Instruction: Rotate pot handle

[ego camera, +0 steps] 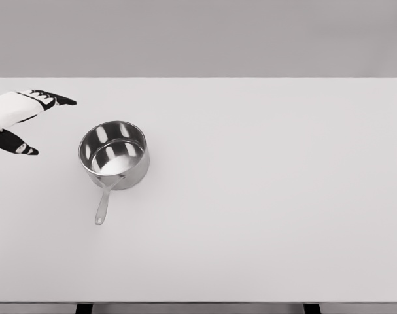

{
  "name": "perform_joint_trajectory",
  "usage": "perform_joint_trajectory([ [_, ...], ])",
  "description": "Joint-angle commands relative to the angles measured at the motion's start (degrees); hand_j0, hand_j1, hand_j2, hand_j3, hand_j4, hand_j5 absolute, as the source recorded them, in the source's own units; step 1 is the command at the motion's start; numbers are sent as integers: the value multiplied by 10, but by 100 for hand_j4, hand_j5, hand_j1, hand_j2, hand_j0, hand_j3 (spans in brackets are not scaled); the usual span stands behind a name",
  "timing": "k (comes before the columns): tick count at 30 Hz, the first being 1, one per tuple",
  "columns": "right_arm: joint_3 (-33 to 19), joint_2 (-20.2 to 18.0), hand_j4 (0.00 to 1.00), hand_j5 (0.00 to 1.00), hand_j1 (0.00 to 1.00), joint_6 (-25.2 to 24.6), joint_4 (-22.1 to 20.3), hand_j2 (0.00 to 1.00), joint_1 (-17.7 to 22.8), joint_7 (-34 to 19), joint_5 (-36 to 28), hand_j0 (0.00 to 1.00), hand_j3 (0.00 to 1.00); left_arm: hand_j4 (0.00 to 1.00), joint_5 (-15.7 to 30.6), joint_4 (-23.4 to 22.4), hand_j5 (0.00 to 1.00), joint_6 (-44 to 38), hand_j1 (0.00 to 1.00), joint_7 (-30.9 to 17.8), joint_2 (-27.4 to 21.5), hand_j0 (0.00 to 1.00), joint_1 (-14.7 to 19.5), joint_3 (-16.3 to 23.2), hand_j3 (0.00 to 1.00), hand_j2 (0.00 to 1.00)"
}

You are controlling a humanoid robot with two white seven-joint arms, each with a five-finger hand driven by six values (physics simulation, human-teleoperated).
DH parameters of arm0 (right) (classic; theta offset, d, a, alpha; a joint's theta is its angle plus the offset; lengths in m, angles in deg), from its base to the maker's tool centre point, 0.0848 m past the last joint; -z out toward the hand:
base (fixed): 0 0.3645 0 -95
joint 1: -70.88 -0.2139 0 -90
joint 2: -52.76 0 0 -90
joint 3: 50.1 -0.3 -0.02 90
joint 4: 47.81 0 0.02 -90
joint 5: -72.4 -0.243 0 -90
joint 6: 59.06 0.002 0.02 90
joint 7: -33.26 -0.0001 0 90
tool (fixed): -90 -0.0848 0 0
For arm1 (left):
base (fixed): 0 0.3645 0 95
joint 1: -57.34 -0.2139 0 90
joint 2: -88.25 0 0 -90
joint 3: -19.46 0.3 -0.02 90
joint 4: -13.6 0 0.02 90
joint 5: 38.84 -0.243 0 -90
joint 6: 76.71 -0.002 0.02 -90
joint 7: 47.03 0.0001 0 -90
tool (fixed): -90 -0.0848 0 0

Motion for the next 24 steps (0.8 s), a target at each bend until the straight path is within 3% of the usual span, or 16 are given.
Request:
perform_joint_trajectory([
  [1, -2, 0, 100, 100, 100, 0, 0, 100, 0, 1, 0, 100, 100, 100, -30, -3, 100, 0, 100, -1, 28, 100, 1, 9, 100, 100],
  [7, -11, 0, 100, 100, 100, -1, 0, 100, 6, 0, 1, 100, 100, 100, -31, 7, 100, 1, 100, -16, 37, 100, 5, 11, 100, 100],
  [9, -12, 0, 100, 100, 100, -1, 0, 100, 6, 0, 1, 100, 100, 100, -29, 33, 100, 0, 100, -16, 44, 100, 42, 48, 100, 100],
  [13, -12, 0, 100, 100, 100, -1, 0, 100, 6, -1, 1, 100, 100, 100, -7, 34, 100, 5, 100, -16, 51, 100, 100, 83, 100, 100],
  [15, -12, 0, 100, 100, 100, -1, 0, 100, 6, 0, 1, 100, 100, 100, 51, 33, 100, 3, 100, -16, 63, 100, 159, 158, 100, 100],
  [17, -12, 0, 100, 100, 100, -1, 0, 100, 6, 0, 1, 100, 100, 100, 55, 32, 100, -33, 100, -16, 83, 100, 249, 284, 100, 100],
  [18, -12, 0, 100, 100, 100, -1, 0, 100, 6, 0, 1, 100, 100, 100, 55, 28, 100, -30, 100, -16, 85, 100, 258, 303, 100, 100],
  [20, -12, 0, 100, 100, 100, -1, 0, 100, 6, -1, 1, 100, 100, 100, 53, 29, 100, 45, 100, -16, 87, 100, 256, 306, 100, 100],
  [22, -12, 0, 100, 100, 100, -1, 0, 100, 6, 0, 1, 100, 100, 100, 52, 33, 100, 205, 100, -16, 88, 100, 255, 312, 100, 100],
  [24, -12, 0, 100, 100, 100, -1, 0, 100, 6, 0, 1, 100, 100, 100, 52, 33, 100, 205, 100, -16, 99, 100, 254, 312, 100, 100],
])
